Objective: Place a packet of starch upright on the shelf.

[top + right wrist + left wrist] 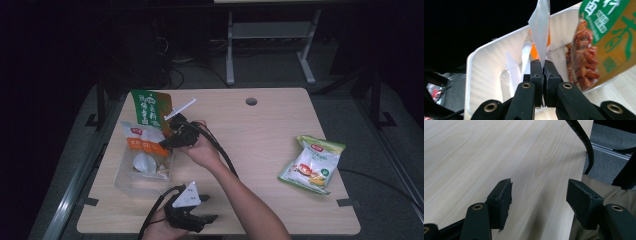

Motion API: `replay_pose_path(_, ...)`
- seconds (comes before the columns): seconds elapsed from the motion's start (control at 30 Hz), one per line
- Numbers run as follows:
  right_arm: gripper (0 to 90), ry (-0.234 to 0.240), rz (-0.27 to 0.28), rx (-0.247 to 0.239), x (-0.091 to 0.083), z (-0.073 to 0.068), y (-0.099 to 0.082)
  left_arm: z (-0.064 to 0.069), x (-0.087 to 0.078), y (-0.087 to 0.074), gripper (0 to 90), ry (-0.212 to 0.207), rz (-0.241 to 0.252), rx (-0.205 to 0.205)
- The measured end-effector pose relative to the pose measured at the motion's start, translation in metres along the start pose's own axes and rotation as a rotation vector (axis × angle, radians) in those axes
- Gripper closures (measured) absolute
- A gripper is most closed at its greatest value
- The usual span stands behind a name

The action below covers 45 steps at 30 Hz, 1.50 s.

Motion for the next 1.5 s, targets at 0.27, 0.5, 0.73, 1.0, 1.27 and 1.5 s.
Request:
replay_pose_path(0.27, 73.0, 0.021, 0.015, 0.019, -0.015, 0.002, -0.008, -0.001, 0.0, 0.0, 36.2, 0.0, 0.007, -0.016)
replay_pose_path(0.5, 65.0, 0.015, 0.029, 0.025, -0.038, 0.006, -0.022, -0.004, -0.001, 0.001, 35.8, 0.006, 0.014, -0.029)
replay_pose_path(0.73, 61.5, -0.017, 0.023, 0.038, -0.059, 0.015, -0.045, -0.007, -0.003, 0.001, 35.4, 0.01, 0.016, -0.037)
replay_pose_path(1.0, 59.9, -0.044, 0.029, 0.079, -0.083, 0.023, -0.066, -0.008, -0.002, 0.001, 34.9, 0.015, 0.011, -0.035)
replay_pose_path(1.27, 58.5, -0.083, 0.036, 0.099, -0.111, 0.03, -0.088, -0.008, -0.002, 0.001, 34.5, 0.02, 0.014, -0.039)
replay_pose_path(1.5, 56.9, -0.115, 0.039, 0.132, -0.134, 0.036, -0.109, -0.01, -0.003, 0.002, 34.3, 0.025, 0.013, -0.031)
Point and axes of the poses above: each handheld gripper's, and its own axes: x roughly forward along the jaws, y roughly out of its top, z roughly to its right, the point moved 4 cm from there along x, roughly forward along the jaws, and after that the axes turned 1 degree about y, right-handed, at the moved point
